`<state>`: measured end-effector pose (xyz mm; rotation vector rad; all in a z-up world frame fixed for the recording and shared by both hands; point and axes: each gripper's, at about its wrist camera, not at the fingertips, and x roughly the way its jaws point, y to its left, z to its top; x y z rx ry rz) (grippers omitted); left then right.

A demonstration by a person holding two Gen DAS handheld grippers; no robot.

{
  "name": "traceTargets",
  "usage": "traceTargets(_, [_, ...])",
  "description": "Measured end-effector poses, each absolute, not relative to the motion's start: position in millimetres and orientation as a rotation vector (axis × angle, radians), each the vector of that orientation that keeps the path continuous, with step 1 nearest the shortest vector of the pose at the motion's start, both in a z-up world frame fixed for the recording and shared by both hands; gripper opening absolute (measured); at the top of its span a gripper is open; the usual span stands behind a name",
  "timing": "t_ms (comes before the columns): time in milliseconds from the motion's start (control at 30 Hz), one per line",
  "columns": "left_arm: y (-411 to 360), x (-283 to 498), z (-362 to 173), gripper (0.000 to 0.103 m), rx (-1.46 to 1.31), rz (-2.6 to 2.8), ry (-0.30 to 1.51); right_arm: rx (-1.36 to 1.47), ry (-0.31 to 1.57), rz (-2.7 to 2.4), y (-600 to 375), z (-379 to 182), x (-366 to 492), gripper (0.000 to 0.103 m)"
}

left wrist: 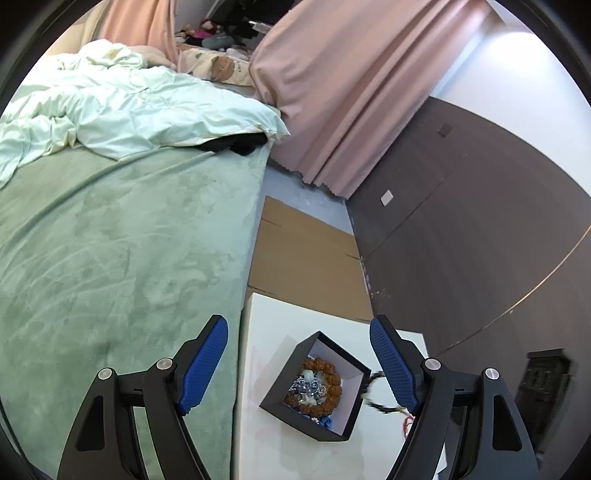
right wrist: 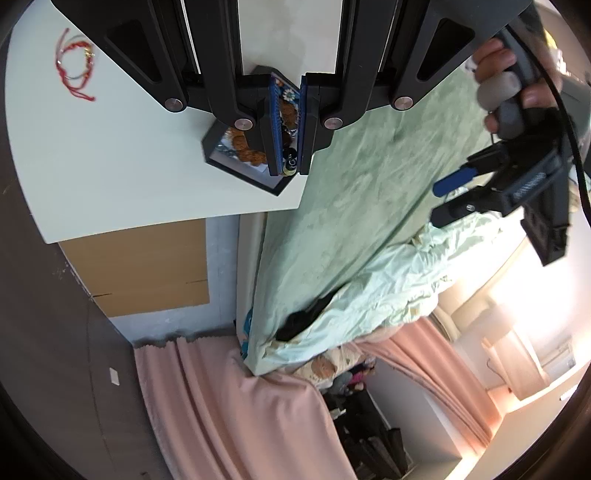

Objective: Organize jewelry
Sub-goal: 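Open both grippers over the box and withdraw toward the red string bracelet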

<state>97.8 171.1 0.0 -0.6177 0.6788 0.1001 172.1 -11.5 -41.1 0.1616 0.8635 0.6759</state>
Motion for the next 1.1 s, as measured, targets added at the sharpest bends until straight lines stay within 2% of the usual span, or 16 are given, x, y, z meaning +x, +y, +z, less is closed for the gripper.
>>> traceTargets(200, [175,99,0,0.080,-0.625,0.109,0.679,0.128,0.909,0.693,17,-60,182,0.010])
traceTargets(233, [175,99,0,0.080,-0.626,0.107,0.680,0.130,0.938,0.727,21,-64,183,0.014])
traceTargets(267, [175,99,0,0.080,-0.627,0.105,0.682,0.135,0.966,0.748,23,-69,185,0.026])
traceTargets(333, [174,100,-1,0.080,-0.628,0.103,0.685,0.167,0.984,0.747,18,-74,184,0.036])
traceTargets(867, [120,115,-4,0.080,-0.560,0.007,0.731,0.312,0.988,0.560,-114,-39,166,0.039])
traceTargets(900, [114,116,-4,0.080,-0.554,-0.002,0.734,0.321,0.986,0.548,-123,-39,164,0.041])
traceTargets(967, [102,119,-4,0.080,-0.540,-0.020,0.740,0.324,0.975,0.516,-137,-37,161,0.052])
traceTargets(1033, [90,122,-4,0.080,-0.527,-0.038,0.746,0.331,0.960,0.498,-150,-35,158,0.055])
traceTargets(1100, [76,126,-4,0.080,-0.507,-0.061,0.753,0.352,0.955,0.489,-162,-37,155,0.066])
